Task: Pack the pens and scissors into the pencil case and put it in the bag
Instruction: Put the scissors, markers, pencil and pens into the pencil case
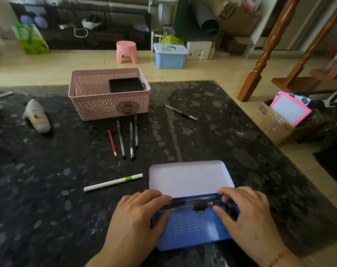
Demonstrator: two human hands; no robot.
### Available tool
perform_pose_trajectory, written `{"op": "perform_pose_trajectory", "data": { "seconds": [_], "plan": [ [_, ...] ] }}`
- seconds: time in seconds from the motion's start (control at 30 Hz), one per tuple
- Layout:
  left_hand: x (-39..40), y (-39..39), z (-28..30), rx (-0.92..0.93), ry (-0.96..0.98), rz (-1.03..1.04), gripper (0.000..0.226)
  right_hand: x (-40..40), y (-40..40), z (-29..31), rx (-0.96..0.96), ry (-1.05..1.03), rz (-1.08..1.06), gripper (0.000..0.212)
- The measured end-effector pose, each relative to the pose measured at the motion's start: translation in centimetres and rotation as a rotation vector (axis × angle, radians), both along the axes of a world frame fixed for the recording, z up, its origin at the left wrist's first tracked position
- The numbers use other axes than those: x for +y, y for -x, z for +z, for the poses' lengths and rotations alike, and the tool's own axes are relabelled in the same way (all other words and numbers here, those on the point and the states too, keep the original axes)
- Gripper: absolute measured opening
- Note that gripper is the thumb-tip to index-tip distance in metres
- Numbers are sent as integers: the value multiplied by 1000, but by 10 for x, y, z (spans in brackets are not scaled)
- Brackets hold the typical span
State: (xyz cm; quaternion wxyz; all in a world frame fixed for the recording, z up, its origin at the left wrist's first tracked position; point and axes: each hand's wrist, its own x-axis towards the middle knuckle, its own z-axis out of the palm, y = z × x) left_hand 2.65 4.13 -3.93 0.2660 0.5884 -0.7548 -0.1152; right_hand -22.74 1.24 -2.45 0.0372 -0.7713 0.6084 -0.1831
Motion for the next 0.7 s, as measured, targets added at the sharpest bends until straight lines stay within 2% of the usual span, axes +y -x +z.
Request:
{"op": "perform_pose_trajectory", "data": {
  "seconds": [0.1,0.13,0.23,0.3,0.37,0.47,0.53,0.63,0.7],
  "plan": [
    [-3,-1,-6,6,27,0,36,-2,5,11,81,109,81,35],
    [-3,-1,-8,11,16,3,41,-6,6,20,24,132,50,32],
    [-5,-1,-11,13,-23,9,64,-53,-5,53,-344,79,-112,18],
    [-5,-2,-13,6,-41,-1,73,-108,-19,58,-413,4,-151,22],
    [-6,-4,-14,-42,-42,-11,77,-170,-35,48,-354,-107,-167,33],
    [-10,-6,-12,-99,-21,-21,80,-250,-53,23,-116,-239,-153,53],
    [-11,-7,-8,-80,-24,-10,83,-283,-66,14,13,-302,-151,59],
    [-11,-9,-5,-52,10,29,81,-300,-77,0,99,-242,-219,38],
    [-12,-10,-3,-27,75,60,74,-293,-76,-5,69,-154,-244,25]
  ]
}}
